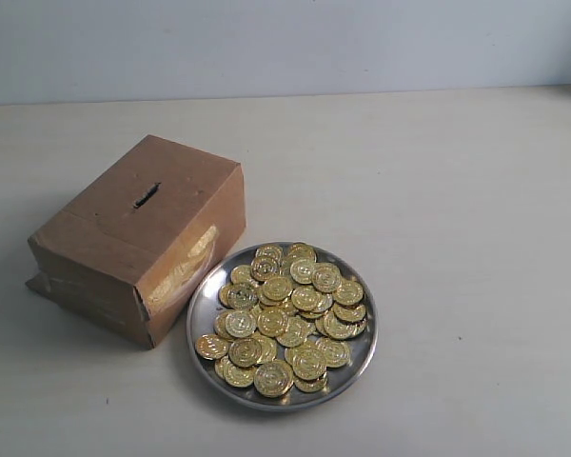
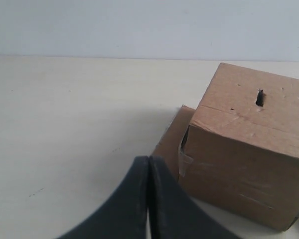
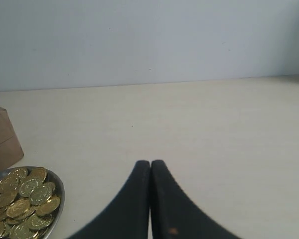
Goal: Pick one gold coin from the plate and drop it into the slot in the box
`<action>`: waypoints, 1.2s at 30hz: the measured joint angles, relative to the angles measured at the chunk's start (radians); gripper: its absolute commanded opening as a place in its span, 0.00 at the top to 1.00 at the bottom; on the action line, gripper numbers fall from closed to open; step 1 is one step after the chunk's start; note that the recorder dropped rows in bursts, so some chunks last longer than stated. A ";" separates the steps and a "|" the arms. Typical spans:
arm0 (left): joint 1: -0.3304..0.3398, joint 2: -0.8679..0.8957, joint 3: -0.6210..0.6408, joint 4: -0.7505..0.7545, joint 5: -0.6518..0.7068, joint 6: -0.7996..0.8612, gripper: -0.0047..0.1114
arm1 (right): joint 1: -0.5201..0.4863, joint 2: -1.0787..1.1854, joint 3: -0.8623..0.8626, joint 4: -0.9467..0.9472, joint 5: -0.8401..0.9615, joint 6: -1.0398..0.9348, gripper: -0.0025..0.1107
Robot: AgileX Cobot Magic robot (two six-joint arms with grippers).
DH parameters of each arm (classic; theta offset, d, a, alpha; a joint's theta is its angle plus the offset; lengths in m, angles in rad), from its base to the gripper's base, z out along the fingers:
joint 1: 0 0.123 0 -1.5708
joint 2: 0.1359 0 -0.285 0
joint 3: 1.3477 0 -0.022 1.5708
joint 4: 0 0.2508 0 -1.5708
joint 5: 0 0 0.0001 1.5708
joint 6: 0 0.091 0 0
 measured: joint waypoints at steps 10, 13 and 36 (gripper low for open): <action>0.000 0.000 0.000 0.000 0.001 0.000 0.96 | 0.000 0.000 0.000 0.000 0.004 -0.001 0.98; 0.000 0.000 0.000 0.000 0.001 0.000 0.96 | 0.000 0.000 0.000 0.000 0.004 -0.053 0.98; 0.000 0.000 0.000 0.000 0.001 0.000 0.96 | 0.000 0.000 0.000 0.000 0.052 -0.133 0.98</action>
